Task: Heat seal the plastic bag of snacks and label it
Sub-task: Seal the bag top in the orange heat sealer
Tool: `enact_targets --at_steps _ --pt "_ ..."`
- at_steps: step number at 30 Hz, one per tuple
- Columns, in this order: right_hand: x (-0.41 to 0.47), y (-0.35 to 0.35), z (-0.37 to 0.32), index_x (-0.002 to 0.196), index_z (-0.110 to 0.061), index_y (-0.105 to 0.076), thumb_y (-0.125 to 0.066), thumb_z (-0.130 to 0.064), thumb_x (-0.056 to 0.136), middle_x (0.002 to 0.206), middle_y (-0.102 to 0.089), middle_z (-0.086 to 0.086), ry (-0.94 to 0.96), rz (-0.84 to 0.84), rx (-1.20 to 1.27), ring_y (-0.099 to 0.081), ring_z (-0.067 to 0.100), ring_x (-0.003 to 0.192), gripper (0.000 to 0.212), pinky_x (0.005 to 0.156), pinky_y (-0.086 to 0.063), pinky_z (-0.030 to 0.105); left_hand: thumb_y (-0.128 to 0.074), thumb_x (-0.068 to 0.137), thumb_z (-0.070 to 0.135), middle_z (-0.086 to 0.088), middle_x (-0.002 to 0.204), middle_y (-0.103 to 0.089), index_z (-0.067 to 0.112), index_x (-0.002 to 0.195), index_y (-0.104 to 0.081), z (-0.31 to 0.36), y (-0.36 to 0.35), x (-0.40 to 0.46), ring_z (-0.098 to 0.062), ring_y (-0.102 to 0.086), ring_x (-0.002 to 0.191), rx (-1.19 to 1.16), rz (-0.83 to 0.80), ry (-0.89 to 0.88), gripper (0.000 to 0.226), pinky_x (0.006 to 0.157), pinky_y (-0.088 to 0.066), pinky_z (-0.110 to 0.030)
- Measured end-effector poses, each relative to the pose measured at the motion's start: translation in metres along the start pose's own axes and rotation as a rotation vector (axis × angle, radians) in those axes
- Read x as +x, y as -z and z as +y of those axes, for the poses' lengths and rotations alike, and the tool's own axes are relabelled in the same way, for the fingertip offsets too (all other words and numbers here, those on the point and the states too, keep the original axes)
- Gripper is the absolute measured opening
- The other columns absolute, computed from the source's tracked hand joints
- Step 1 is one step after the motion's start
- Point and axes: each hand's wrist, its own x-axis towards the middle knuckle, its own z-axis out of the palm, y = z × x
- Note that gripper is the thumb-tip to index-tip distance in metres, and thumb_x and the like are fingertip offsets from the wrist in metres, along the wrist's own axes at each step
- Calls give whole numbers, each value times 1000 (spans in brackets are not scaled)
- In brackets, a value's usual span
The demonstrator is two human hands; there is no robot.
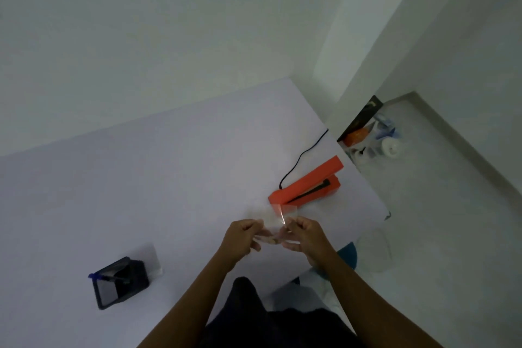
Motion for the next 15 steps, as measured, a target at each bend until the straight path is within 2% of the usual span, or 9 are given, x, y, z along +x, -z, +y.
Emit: enact_targets --at_steps 4,7,10,12,15 --pt "18 53 -12 103 7 -68 -64 -28 97 102 -76 20 -96 -44 -69 -76 30 93 35 88 -60 40 -57 99 18 -1 93 -79 13 98 -75 6 -34 16 -16 -53 53 -33 -47 70 18 45 -37 -24" --pt "30 94 -17 95 6 -70 -67 -28 95 101 -75 24 -126 -62 -124 -75 34 96 33 94 -58 46 -60 96 12 -3 95 -79 13 101 -74 11 -65 31 -13 -56 55 -87 -71 110 14 47 -40 -26" --pt "43 124 -19 85 -1 -72 -69 -30 93 96 -76 23 -150 -61 -144 -75 33 93 30 94 -57 46 -62 96 15 -4 97 -78 7 107 -72 17 -93 47 -12 -62 58 -111 -84 165 16 48 -43 -26" --pt "52 138 -20 85 0 -71 -69 -30 93 95 -76 24 -160 -60 -148 -76 31 89 31 90 -60 44 -60 97 17 -5 97 -79 5 108 -71 21 -110 55 -14 -65 59 -165 -62 205 19 47 -44 -26" --pt "70 156 -29 92 5 -70 -70 -29 93 95 -75 22 -182 -51 -114 -76 29 82 34 75 -63 36 -55 100 22 -3 94 -79 6 107 -69 26 -131 68 -16 -62 57 -217 12 237 23 46 -42 -25"
